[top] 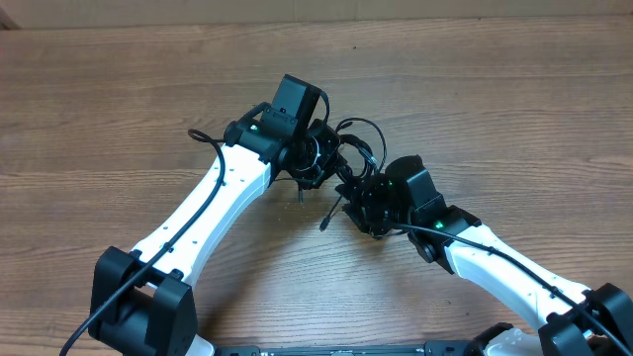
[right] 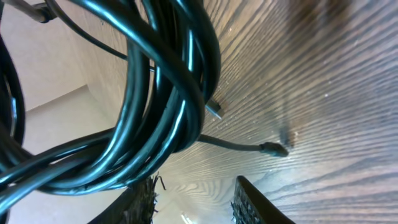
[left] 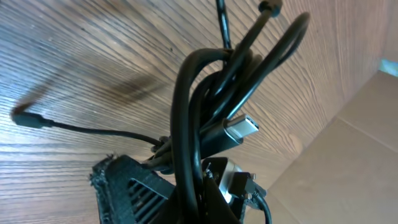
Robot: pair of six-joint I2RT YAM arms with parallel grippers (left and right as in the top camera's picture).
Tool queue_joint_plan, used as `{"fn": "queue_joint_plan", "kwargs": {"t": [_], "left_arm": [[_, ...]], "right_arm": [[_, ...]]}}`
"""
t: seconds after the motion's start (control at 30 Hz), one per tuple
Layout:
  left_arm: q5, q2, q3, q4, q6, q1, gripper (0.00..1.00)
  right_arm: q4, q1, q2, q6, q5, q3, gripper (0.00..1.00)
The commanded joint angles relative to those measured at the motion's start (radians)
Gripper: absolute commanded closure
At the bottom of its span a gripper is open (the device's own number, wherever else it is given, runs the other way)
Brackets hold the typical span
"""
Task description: Untangle cables
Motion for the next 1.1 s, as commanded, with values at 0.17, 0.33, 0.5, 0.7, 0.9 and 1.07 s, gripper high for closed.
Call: {"fn": "queue_joint_plan", "kwargs": {"t": [0.17,0.33,0.5,0.7,0.9,1.07], "left_arm": [[0.049,-0.081,0.025,0.024,0.024,0.016,0.96],[0.053,-0.149,0.025,0.024,0.068,0.035,0.96],[0.058,-0.218,0.025,0.025,0.103,0.059,0.96],[0.057,-0.273,0.025,0.024,0.154,0.066,0.96],[0.064,-0.288,0.025,0.024,0.158,0.082,0.96],[0.093,-0.294,0.025,0.024,0.187,0.106,0.96]], "right_arm": [[-0.023,0.006,0.004,-0.080,0.093,0.020,0.64],[-0.041,0.006,0.004,-0.172,0.169,0.020,0.69],[-0.076,0.005,0.004,-0.194,0.247,0.020,0.71],[-0.097,0.005,0.004,-0.357,0.283,0.020,0.71],[-0.201,0.000,0.004,-0.372,0.392,0.020,0.73],[-0.269,-0.037,0.004,-0.372,0.440,0.020,0.73]]}}
